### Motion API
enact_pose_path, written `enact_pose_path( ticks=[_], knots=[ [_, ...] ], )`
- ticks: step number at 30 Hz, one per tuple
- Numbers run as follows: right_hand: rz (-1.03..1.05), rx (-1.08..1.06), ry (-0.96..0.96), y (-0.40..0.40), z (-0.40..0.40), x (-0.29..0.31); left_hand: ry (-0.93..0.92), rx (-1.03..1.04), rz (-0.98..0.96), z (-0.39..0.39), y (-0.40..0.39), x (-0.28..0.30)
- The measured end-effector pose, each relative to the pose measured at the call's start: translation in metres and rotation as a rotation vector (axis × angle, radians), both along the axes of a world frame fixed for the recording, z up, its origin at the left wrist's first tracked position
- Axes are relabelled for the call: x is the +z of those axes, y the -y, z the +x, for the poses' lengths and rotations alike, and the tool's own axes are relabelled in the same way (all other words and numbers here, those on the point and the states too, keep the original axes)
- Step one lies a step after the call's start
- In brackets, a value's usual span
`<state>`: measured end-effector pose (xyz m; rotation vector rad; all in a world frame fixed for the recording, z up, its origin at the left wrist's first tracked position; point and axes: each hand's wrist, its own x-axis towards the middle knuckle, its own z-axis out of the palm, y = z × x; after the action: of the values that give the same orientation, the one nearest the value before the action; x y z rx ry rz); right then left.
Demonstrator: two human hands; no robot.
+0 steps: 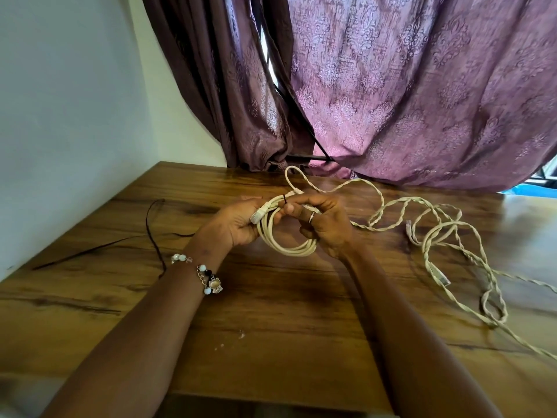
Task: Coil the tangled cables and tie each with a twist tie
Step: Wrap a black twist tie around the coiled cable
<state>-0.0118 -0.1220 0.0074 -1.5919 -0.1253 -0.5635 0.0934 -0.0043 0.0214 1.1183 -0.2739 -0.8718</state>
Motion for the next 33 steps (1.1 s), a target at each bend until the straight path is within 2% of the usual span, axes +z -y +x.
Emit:
enact_pose_path(
  ticks=[9, 19, 26, 33],
  knots=[
    [0.104, -0.052, -0.066, -0.001, 0.006, -0.005, 0.301, 0.076, 0.078, 0.008, -0.001, -0.003],
    [0.234, -0.144, -0.150, 0.001, 0.003, -0.001, 0.526, 0.136, -0.075, -0.004, 0.002, -0.001],
    [0.242, -0.172, -0.186, 0.002, 0.006, 0.000, 0.605, 0.131, -0.114, -0.005, 0.002, -0.003],
    [0.181, -0.181, -0.224, 0.004, 0.007, 0.000, 0.516, 0.111, -0.121, -0.005, 0.004, -0.007]
  ],
)
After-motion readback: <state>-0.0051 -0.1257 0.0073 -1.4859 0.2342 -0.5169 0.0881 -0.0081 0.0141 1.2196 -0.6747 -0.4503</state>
